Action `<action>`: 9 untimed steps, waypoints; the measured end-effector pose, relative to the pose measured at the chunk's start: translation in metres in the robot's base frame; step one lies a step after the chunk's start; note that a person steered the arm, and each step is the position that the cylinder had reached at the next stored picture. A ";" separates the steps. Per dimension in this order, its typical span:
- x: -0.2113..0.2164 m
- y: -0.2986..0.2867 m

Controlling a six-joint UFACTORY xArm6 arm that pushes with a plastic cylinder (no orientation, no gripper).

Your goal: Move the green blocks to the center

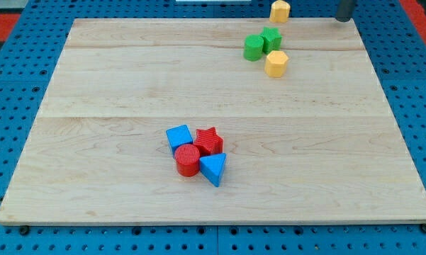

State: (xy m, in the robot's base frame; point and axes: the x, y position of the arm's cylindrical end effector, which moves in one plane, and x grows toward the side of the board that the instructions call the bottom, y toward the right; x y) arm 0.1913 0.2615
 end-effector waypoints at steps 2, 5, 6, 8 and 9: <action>0.041 -0.087; 0.110 -0.184; 0.104 -0.120; 0.074 -0.139; 0.074 -0.210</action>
State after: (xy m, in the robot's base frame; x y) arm 0.2650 0.0513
